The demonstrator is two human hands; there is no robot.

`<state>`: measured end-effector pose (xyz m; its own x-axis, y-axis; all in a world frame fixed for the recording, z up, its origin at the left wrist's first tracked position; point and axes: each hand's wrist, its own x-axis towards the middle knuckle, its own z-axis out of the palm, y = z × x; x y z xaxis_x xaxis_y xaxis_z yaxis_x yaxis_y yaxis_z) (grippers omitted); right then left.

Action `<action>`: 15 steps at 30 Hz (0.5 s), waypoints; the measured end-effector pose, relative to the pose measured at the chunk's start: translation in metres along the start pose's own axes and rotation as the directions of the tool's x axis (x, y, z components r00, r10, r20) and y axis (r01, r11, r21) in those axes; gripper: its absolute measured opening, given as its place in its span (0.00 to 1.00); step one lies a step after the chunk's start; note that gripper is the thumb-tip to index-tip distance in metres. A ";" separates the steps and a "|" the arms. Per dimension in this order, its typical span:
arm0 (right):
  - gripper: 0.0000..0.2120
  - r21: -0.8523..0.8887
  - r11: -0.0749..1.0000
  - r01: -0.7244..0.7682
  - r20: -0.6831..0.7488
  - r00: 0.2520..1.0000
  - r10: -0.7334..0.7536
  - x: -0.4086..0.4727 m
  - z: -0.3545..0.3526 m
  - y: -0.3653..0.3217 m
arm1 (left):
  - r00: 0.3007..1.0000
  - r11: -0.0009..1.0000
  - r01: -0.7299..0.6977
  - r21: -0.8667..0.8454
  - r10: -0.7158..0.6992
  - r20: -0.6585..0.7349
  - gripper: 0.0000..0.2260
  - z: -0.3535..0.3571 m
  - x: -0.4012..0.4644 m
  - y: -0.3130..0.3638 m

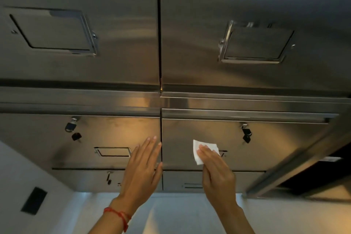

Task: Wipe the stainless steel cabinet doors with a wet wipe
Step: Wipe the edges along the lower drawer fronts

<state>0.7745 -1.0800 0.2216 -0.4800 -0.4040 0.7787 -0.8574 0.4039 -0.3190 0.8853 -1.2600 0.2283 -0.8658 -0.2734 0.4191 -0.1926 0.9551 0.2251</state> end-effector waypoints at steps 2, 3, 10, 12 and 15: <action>0.16 -0.001 1.000 -0.013 -0.002 1.000 0.013 -0.004 0.004 0.002 | 1.000 1.000 -0.003 -0.004 0.003 -0.012 0.22 0.007 -0.001 -0.001; 0.18 0.002 1.000 -0.018 -0.008 1.000 0.018 -0.006 0.005 0.001 | 1.000 1.000 -0.007 -0.003 0.007 -0.021 0.21 0.009 -0.001 -0.001; 0.13 0.019 1.000 0.022 -0.069 0.997 -0.021 0.001 0.018 0.005 | 0.995 1.000 -0.021 0.012 0.022 -0.100 0.21 0.023 0.009 -0.002; 0.14 0.029 0.999 0.020 -0.080 0.997 -0.018 0.001 0.024 0.007 | 0.992 1.000 -0.024 0.019 0.026 -0.125 0.21 0.025 0.013 -0.003; 0.13 0.031 0.999 0.023 -0.081 0.996 -0.021 0.002 0.031 0.008 | 0.985 0.999 -0.032 0.015 0.034 -0.168 0.21 0.029 0.019 -0.004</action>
<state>0.7612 -1.1031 0.2038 -0.4454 -0.3443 0.8265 -0.8738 0.3686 -0.3173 0.8567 -1.2660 0.2094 -0.7818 -0.2562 0.5684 -0.1721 0.9649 0.1982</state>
